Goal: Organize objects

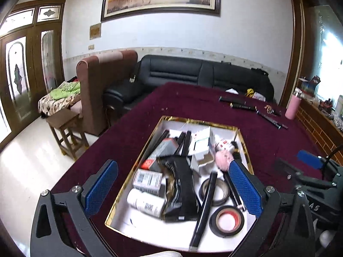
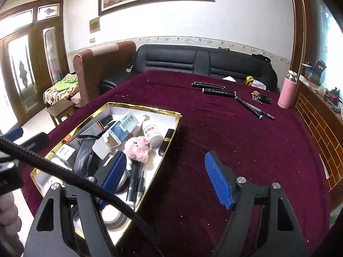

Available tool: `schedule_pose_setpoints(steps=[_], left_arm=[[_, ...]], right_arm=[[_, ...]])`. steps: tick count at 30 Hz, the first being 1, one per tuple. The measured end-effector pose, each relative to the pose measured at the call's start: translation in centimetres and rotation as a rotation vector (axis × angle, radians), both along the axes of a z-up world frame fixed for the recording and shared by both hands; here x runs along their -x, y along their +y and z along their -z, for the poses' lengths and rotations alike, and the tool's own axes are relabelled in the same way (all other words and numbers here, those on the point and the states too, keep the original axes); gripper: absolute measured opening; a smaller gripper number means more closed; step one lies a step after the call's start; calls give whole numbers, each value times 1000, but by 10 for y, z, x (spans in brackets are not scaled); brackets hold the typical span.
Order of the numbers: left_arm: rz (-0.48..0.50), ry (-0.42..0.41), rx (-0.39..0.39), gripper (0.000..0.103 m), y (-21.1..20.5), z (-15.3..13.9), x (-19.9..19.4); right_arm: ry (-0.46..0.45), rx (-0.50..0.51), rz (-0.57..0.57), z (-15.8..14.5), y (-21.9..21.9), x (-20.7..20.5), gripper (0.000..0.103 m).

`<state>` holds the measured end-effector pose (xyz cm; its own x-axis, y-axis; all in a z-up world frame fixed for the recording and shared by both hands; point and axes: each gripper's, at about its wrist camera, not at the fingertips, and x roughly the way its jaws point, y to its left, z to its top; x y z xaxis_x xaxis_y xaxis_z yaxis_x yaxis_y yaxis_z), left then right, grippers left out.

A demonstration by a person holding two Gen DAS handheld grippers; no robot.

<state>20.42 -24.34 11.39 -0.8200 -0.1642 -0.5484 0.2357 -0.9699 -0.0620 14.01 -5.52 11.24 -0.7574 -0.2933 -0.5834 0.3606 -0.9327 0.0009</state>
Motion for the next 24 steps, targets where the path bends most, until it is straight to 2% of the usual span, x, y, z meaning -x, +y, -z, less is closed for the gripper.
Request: schedule_pose_setpoints(steps=[6, 18, 24], left_arm=[[-14, -23, 4, 102, 4, 3, 2], [-15, -15, 9, 102, 6, 8, -6], [-6, -48, 21, 102, 16, 13, -6]], right_arm=[[9, -12, -11, 0, -2, -6, 76], [35, -50, -19, -1, -5, -18, 76], [26, -50, -9, 2, 3, -18, 76]])
